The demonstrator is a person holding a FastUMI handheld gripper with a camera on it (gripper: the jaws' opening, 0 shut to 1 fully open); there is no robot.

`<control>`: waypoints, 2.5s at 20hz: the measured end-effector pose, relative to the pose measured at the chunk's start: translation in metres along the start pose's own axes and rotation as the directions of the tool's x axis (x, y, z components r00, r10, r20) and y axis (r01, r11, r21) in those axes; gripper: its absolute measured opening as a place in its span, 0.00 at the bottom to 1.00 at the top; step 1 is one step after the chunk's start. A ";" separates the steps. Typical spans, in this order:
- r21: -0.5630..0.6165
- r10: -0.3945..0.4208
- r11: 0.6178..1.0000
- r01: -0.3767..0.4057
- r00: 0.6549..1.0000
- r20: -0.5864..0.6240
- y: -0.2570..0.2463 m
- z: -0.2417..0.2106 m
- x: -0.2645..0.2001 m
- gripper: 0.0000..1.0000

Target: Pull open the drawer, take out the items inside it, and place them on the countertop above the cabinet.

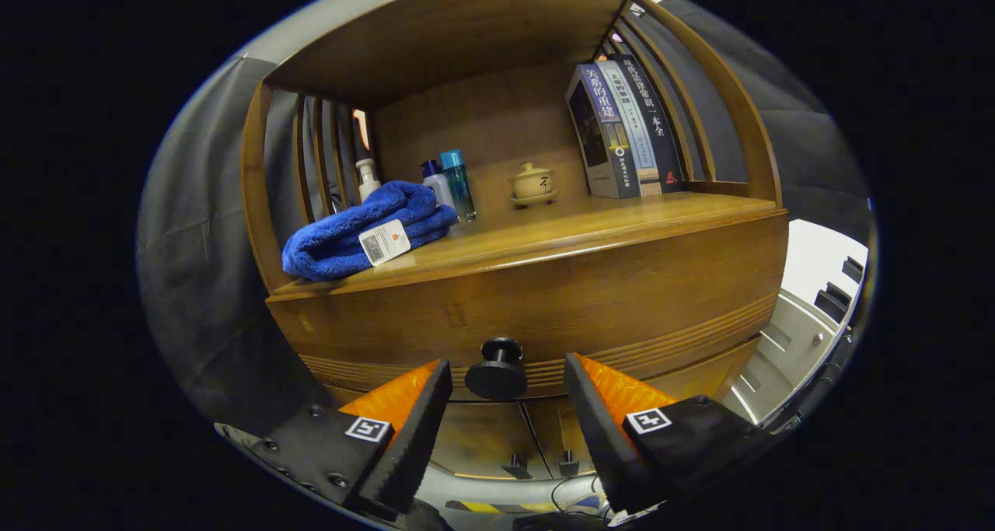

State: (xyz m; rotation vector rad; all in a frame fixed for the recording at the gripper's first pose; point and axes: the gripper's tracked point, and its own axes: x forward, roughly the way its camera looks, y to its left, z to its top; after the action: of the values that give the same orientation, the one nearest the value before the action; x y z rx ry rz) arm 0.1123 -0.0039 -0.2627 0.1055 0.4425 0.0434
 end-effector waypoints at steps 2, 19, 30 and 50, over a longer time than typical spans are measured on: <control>0.002 0.003 1.000 -0.003 1.000 0.000 0.003 0.001 0.007 0.89; 0.035 0.009 0.999 -0.002 0.981 -0.193 0.007 -0.018 0.004 0.39; -0.003 0.024 1.000 -0.025 0.982 -0.189 0.013 -0.035 -0.054 0.39; -0.048 0.071 0.995 -0.084 0.970 -0.233 0.025 -0.067 -0.130 0.39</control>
State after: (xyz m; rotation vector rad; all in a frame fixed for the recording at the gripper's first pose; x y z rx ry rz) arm -0.0340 0.0184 -0.2645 0.0608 0.6694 0.1465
